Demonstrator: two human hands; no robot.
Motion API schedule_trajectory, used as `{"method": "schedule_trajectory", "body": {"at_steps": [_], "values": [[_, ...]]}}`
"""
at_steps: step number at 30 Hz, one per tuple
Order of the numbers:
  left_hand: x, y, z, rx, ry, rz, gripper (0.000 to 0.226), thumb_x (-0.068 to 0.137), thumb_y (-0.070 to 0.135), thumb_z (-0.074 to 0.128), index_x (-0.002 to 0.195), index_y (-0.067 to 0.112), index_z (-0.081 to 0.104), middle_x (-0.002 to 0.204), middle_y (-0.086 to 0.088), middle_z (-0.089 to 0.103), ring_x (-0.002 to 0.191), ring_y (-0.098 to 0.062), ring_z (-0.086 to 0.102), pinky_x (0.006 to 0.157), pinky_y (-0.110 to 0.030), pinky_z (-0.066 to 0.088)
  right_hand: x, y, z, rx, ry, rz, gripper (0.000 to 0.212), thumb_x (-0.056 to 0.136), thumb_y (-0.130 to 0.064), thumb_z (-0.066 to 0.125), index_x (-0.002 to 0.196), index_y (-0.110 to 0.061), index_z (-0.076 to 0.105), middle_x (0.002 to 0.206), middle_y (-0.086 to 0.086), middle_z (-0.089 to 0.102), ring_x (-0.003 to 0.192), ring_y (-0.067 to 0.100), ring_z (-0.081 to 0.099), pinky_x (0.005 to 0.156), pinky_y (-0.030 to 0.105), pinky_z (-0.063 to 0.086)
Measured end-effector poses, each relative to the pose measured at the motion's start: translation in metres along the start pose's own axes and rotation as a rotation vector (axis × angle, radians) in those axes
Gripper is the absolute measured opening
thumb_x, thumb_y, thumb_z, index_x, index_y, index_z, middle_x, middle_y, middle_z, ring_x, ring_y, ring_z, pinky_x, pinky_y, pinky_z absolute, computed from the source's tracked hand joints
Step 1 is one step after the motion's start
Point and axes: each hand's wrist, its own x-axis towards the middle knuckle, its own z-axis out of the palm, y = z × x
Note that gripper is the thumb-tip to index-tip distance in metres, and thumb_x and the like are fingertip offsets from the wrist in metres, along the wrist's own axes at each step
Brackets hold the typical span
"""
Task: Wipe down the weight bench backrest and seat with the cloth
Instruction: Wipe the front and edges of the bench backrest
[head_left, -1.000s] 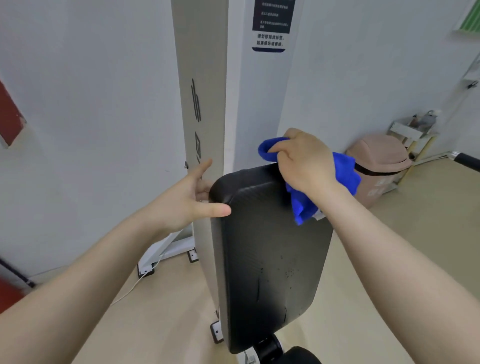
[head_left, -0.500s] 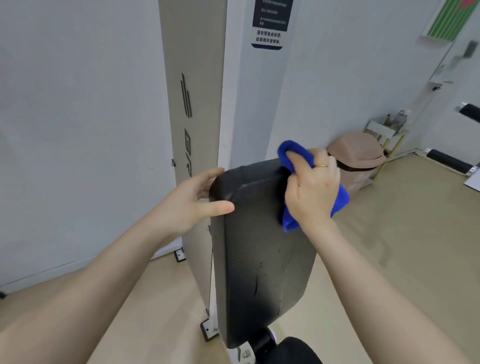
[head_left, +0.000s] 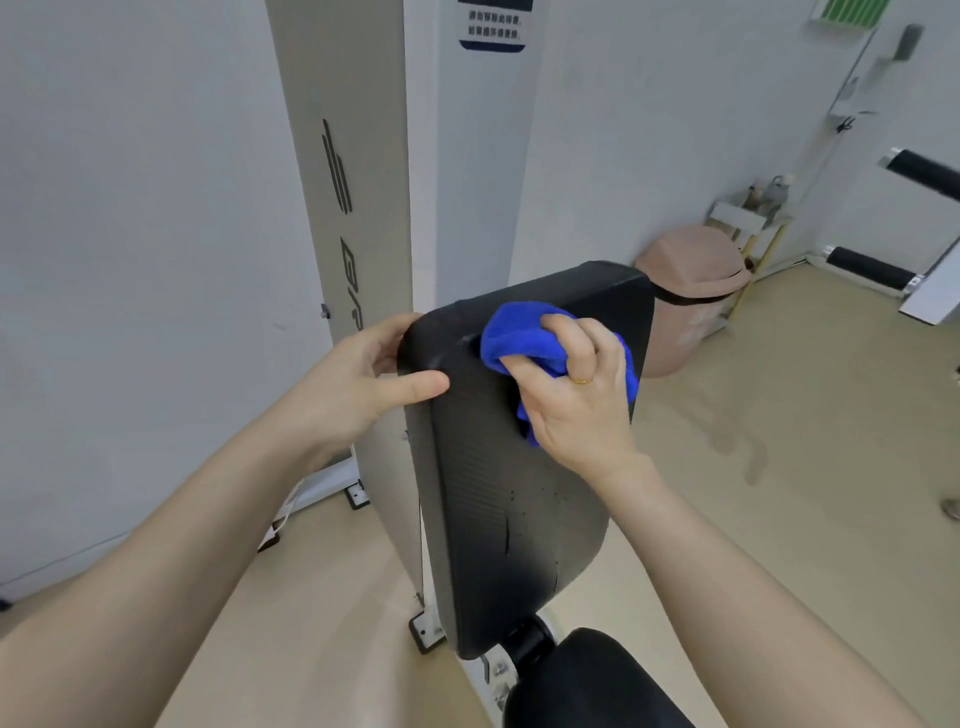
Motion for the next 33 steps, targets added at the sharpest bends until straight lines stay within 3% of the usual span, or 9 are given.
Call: {"method": "schedule_trajectory", "body": {"at_steps": [5,11,14,17,22,24,26,29,33], "values": [[-0.002,0.001,0.003,-0.016,0.009,0.012,0.042,0.082,-0.001,0.061,0.104,0.035,0.057,0.098,0.022,0.067,0.089,0.008,0.063,0.074,-0.005,0.046,0.012,0.011,0.005,-0.027,-0.015,0.394,0.053,0.074,-0.001,0.039,0.119,-0.028,0.045,0.129,0.003,0.029,0.099,0.03,0.032,0.077,0.046,0.048],[-0.001,0.0,0.001,0.047,0.005,0.031,0.04,0.08,0.007,0.068,0.103,0.037,0.055,0.092,0.029,0.068,0.091,0.011,0.06,0.076,-0.007,0.046,0.002,-0.064,0.0,0.088,0.096,-0.064,0.046,0.073,-0.002,0.058,0.11,-0.029,0.054,0.121,0.003,0.039,0.095,0.027,0.041,0.071,0.037,0.038],[-0.004,0.001,0.003,0.098,-0.001,0.049,0.043,0.072,0.023,0.074,0.106,0.039,0.055,0.099,0.03,0.067,0.097,0.009,0.059,0.08,-0.007,0.045,0.006,-0.041,0.003,0.085,0.126,-0.233,0.046,0.074,-0.002,0.059,0.109,-0.032,0.057,0.119,0.002,0.04,0.094,0.025,0.041,0.068,0.037,0.04],[-0.005,-0.002,0.005,0.068,0.02,0.037,0.04,0.082,0.014,0.065,0.112,0.036,0.053,0.102,0.027,0.067,0.099,0.008,0.059,0.081,-0.006,0.044,0.013,0.006,0.006,0.029,0.11,-0.313,0.047,0.076,-0.001,0.059,0.111,-0.032,0.054,0.121,0.002,0.04,0.096,0.027,0.041,0.068,0.039,0.044],[-0.009,-0.004,0.012,0.087,0.056,0.042,0.042,0.089,0.004,0.054,0.11,0.04,0.051,0.099,0.032,0.065,0.097,0.012,0.058,0.08,-0.003,0.042,0.013,0.046,0.007,-0.017,-0.042,0.451,0.057,0.075,-0.003,0.036,0.123,-0.028,0.053,0.133,0.011,0.043,0.103,0.038,0.042,0.081,0.049,0.047],[-0.009,-0.008,0.014,0.071,0.096,0.045,0.043,0.09,0.004,0.053,0.118,0.036,0.049,0.106,0.029,0.064,0.102,0.008,0.057,0.088,-0.009,0.042,0.02,0.031,0.003,0.04,-0.029,0.565,0.059,0.072,-0.003,0.033,0.121,-0.025,0.059,0.131,0.017,0.05,0.103,0.038,0.042,0.079,0.049,0.048],[-0.01,-0.011,0.017,0.014,0.173,0.028,0.052,0.089,0.005,0.054,0.132,0.029,0.039,0.116,0.016,0.061,0.104,0.006,0.058,0.093,-0.013,0.043,0.017,-0.002,0.0,0.117,0.003,0.395,0.056,0.073,-0.001,0.039,0.119,-0.027,0.058,0.13,0.013,0.051,0.102,0.033,0.036,0.079,0.044,0.044],[-0.01,-0.015,0.022,-0.065,0.266,0.006,0.057,0.087,-0.001,0.054,0.133,0.027,0.034,0.106,0.014,0.061,0.088,0.013,0.061,0.078,-0.006,0.046,-0.002,-0.054,-0.005,0.248,0.016,0.012,0.051,0.08,0.0,0.042,0.119,-0.032,0.049,0.129,0.003,0.038,0.098,0.03,0.039,0.076,0.038,0.039],[-0.014,-0.018,0.02,-0.051,0.248,-0.015,0.052,0.08,0.013,0.066,0.128,0.023,0.049,0.116,0.011,0.066,0.11,-0.003,0.06,0.093,-0.024,0.048,-0.005,-0.022,0.003,0.248,0.058,-0.356,0.052,0.076,0.004,0.048,0.118,-0.028,0.056,0.126,0.002,0.038,0.091,0.027,0.04,0.064,0.036,0.039]]}}
